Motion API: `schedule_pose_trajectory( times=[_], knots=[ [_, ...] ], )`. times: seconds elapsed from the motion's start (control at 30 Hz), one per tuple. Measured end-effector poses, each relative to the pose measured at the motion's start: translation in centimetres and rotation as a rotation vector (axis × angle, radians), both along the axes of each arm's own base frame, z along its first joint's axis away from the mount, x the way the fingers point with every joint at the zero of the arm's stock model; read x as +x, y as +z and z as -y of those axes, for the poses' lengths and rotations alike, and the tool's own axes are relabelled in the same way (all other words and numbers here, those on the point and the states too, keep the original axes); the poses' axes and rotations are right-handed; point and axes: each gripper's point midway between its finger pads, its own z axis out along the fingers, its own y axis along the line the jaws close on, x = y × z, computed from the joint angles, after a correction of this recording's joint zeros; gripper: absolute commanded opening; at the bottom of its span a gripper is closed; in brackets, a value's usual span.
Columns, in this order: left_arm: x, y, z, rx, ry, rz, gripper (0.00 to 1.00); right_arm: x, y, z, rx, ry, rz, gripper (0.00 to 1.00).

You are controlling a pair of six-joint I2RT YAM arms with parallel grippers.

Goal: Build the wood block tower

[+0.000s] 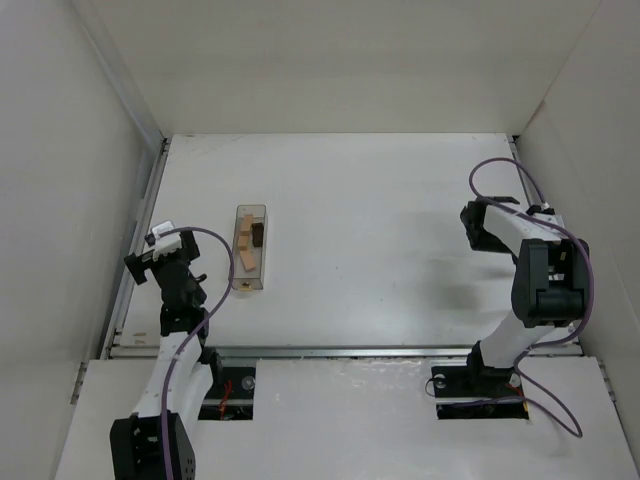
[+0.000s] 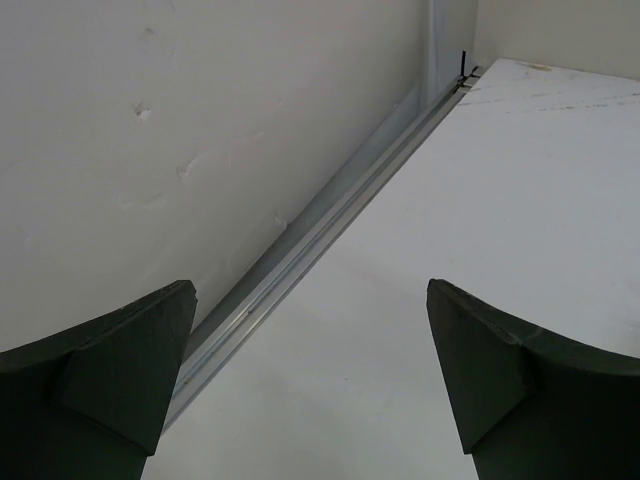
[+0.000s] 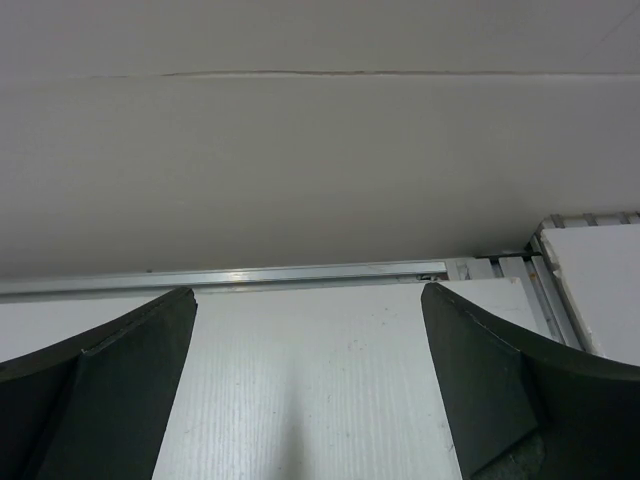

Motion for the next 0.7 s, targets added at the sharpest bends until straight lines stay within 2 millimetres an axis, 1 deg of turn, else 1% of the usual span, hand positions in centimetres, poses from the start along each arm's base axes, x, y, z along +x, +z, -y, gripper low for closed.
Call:
schedule_pose_trajectory(
  times=[0.1, 0.17, 0.23, 0.3, 0.33, 0.37, 0.4, 0.43, 0.47, 0.5, 0.53, 0.57, 0.6, 0.63, 0.67, 0.7],
  knots=[
    [0.0, 0.1, 0.0, 0.000, -0.002, 0.004, 1.00, 0.3, 0.4, -0.1, 0.005, 0.006, -0.018, 1.00],
    [0.0, 0.2, 0.0, 0.001, -0.002, 0.009, 1.00, 1.5, 1.5, -0.4, 0.008, 0.021, -0.031, 1.00],
    [0.0, 0.3, 0.1, 0.005, -0.007, 0.007, 1.00, 3.0, 3.2, -1.0, 0.011, 0.052, -0.037, 1.00],
    [0.2, 0.1, 0.3, 0.010, -0.022, -0.012, 1.00, 5.1, 5.7, -2.2, 0.010, 0.101, -0.020, 1.00],
    [0.4, -0.1, 0.4, 0.018, -0.035, -0.042, 1.00, 6.1, 6.9, -3.1, 0.009, 0.135, -0.010, 1.00],
    [0.7, -0.2, 0.6, 0.026, -0.054, -0.082, 1.00, 7.1, 8.2, -4.3, 0.010, 0.176, -0.004, 1.00],
    [1.4, 0.2, 1.0, 0.038, -0.089, -0.126, 1.00, 7.9, 9.3, -5.7, 0.015, 0.229, -0.059, 1.00],
    [2.5, 1.1, 1.5, 0.047, -0.133, -0.156, 1.00, 9.2, 10.1, -7.4, 0.032, 0.295, -0.101, 0.92],
    [3.7, 2.6, 2.1, 0.054, -0.180, -0.187, 1.00, 10.9, 10.2, -9.6, 0.080, 0.390, -0.139, 0.89],
    [5.2, 4.6, 2.7, 0.060, -0.228, -0.208, 1.00, 12.3, 10.1, -11.9, 0.130, 0.498, -0.169, 0.89],
    [7.5, 8.2, 3.7, 0.072, -0.304, -0.200, 1.00, 13.7, 9.5, -14.7, 0.198, 0.646, -0.214, 0.94],
    [8.5, 9.6, 4.0, 0.075, -0.334, -0.193, 1.00, 14.9, 9.2, -17.4, 0.247, 0.794, -0.242, 0.97],
    [10.2, 11.5, 4.8, 0.074, -0.392, -0.219, 1.00, 16.0, 9.2, -19.8, 0.279, 0.933, -0.260, 1.00],
    [11.9, 13.8, 5.6, 0.082, -0.442, -0.213, 1.00, 16.9, 9.5, -21.7, 0.293, 1.036, -0.262, 1.00],
    [13.3, 15.0, 6.3, 0.084, -0.481, -0.223, 0.97, 17.8, 9.9, -23.5, 0.304, 1.143, -0.256, 1.00],
    [14.5, 15.9, 7.1, 0.080, -0.519, -0.246, 0.96, 18.5, 10.5, -24.9, 0.308, 1.230, -0.255, 1.00]
  ],
)
